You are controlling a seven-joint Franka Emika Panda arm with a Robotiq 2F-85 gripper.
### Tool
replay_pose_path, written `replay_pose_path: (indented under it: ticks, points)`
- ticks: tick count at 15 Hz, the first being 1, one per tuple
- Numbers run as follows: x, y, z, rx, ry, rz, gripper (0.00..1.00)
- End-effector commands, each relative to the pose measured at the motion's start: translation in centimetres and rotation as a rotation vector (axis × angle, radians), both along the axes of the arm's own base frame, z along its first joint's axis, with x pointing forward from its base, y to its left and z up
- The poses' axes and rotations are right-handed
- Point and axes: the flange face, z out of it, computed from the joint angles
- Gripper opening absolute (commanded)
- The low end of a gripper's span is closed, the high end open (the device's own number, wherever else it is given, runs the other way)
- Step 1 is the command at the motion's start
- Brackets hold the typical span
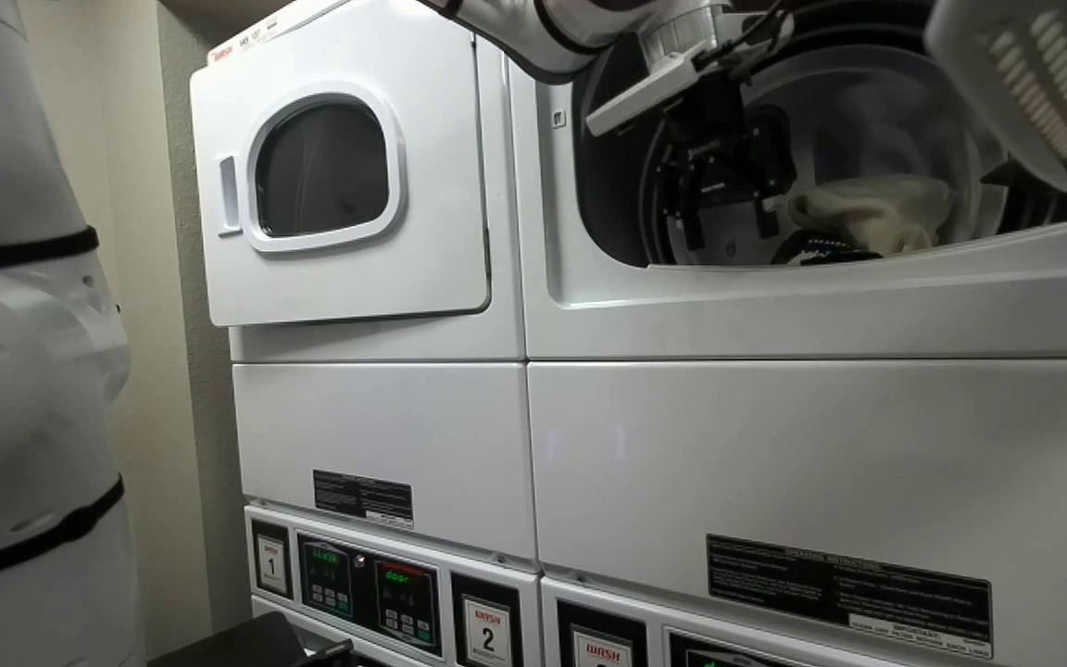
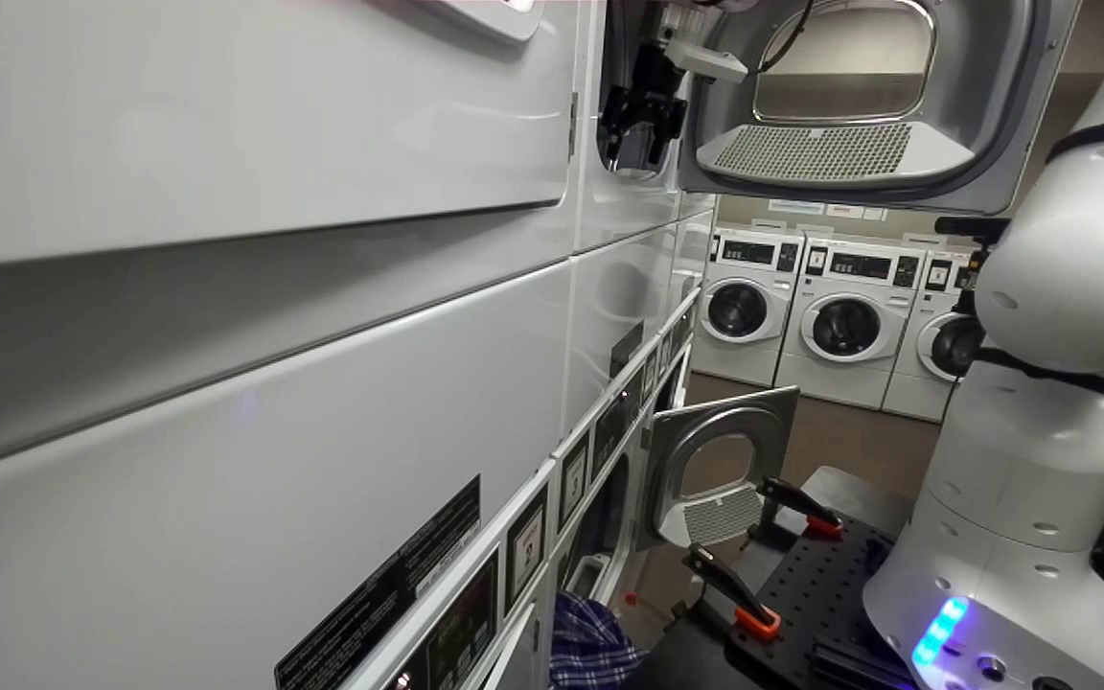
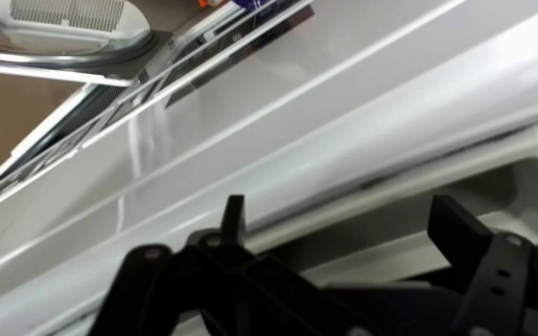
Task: Remove a cloth from the washing machine
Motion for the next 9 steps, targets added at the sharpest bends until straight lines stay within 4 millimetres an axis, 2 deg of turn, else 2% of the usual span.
replay_pose_path:
  ticks: [1, 5, 9]
  points:
    - [5.7, -0.3, -0.2, -0.024, -0.076, 0.094, 1.00]
    - [10.5, 0.2, -0.9, -0.035, -0.183, 0.154, 1.00]
    - [14.2, 0.4, -1.1, -0.034, -0.282, 0.168, 1.00]
